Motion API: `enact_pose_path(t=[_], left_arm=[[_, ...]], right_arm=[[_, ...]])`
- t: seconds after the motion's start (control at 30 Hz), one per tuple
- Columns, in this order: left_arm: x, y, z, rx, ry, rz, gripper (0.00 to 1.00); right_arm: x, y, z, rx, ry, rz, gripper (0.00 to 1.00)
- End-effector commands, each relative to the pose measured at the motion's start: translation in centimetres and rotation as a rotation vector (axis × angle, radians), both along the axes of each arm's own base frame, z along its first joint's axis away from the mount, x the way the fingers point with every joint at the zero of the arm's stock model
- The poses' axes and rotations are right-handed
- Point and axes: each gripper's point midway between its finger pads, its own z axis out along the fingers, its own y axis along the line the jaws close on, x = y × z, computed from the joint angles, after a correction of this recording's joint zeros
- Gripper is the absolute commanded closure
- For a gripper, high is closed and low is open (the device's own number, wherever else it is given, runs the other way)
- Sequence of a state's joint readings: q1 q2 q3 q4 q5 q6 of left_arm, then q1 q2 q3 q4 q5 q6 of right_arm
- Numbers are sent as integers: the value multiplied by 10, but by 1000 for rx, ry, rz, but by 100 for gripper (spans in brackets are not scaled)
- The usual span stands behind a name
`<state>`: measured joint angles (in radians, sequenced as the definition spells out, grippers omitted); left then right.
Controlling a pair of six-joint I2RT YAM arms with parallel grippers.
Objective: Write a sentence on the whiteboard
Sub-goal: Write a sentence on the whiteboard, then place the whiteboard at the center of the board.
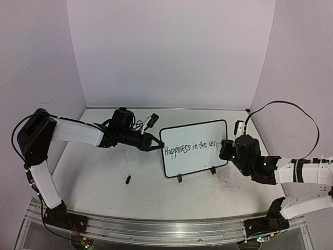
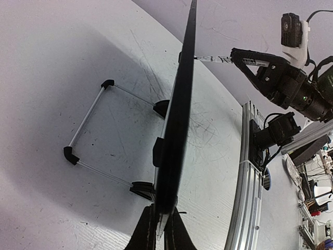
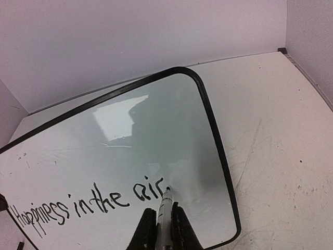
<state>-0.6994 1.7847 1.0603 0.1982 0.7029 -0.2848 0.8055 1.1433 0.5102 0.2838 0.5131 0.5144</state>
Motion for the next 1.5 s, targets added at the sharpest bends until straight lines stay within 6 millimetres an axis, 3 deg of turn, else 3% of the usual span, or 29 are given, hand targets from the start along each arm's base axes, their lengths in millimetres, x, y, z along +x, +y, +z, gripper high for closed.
enact_pose_path(t=[0.0, 0.37, 0.5, 0.7, 0.97, 1.2, 1.33, 1.47], left_arm=[[-14, -6, 13, -4, 3, -44, 100], [-14, -6, 13, -5, 4, -45, 100], [-14, -6, 13, -4, 4, -44, 100], [-10, -6, 15, -3, -5, -31, 94], [-6, 1, 32, 8, -72, 8, 63], [6, 16, 67, 70, -163, 101, 36], [5, 38, 73, 109, -130, 213, 30], [-8, 82, 62, 125, -12, 421, 27]], right_arm=[[6, -4, 3, 4, -19, -35, 100], [14, -4, -4, -8, -22, -48, 100], [13, -4, 7, 0, -21, -39, 100], [-14, -22, 32, 10, 49, -17, 100], [-31, -34, 73, -38, 21, 30, 100], [-37, -33, 102, -25, -19, 73, 100], [-39, -29, 102, 8, -30, 96, 100], [-40, -20, 92, 38, -26, 133, 100]])
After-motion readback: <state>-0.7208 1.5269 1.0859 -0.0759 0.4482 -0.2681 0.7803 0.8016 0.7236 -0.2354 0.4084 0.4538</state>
